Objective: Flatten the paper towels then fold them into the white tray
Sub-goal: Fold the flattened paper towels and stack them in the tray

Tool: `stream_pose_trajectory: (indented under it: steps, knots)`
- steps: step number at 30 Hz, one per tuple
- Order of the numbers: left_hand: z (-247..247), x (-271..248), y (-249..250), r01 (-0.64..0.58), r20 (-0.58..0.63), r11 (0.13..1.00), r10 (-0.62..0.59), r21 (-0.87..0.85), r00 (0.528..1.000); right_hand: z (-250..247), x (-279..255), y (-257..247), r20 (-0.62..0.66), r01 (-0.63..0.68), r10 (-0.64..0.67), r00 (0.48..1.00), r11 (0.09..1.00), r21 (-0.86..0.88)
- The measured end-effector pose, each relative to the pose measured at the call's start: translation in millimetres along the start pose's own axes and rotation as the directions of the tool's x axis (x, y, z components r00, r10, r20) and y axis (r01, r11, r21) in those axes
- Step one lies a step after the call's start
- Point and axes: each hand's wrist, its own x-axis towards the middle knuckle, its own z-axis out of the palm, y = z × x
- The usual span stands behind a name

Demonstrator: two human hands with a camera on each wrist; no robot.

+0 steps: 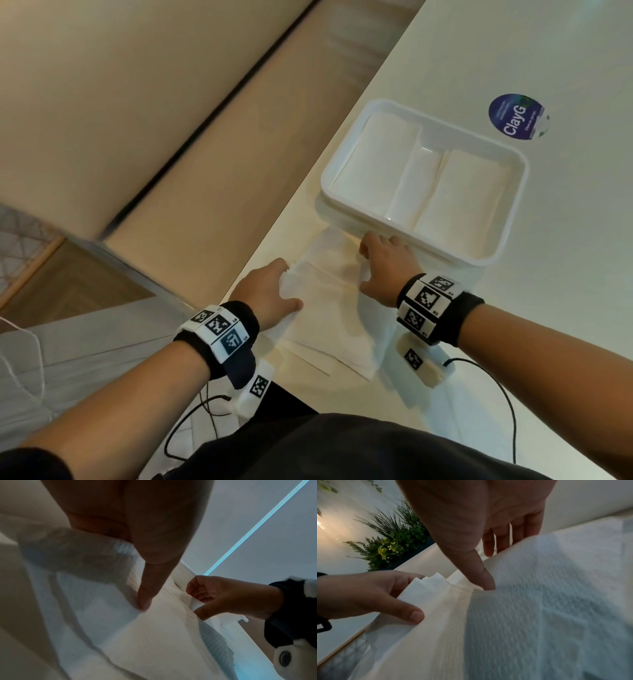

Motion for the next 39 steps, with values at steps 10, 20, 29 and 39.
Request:
stream_pose_trajectory:
  steps: [10, 20, 29, 39]
  knots:
    - [-6, 5, 8, -0.072, 0.122, 0.994, 0.081, -0.082, 0.989, -9, -6, 5, 0.150, -0.118, 0.086, 0.985, 0.970, 0.215]
    - [-38, 19, 34, -0.278, 0.096, 0.957, 0.286, -0.084, 0.953, -38, -22, 29, -0.012, -0.069, 0.088, 0.996, 0.851, 0.521]
    - [-71, 36, 100, -0.427, 0.107, 0.904, 0.422, 0.020, 0.900, -97, -54, 51, -0.235, 0.101, 0.067, 0.970, 0.765, 0.636]
    - [-103, 47, 170, -0.552, 0.192, 0.828, 0.529, 0.096, 0.827, -138, -54, 59, -0.166, 0.137, -0.036, 0.985, 0.747, 0.651]
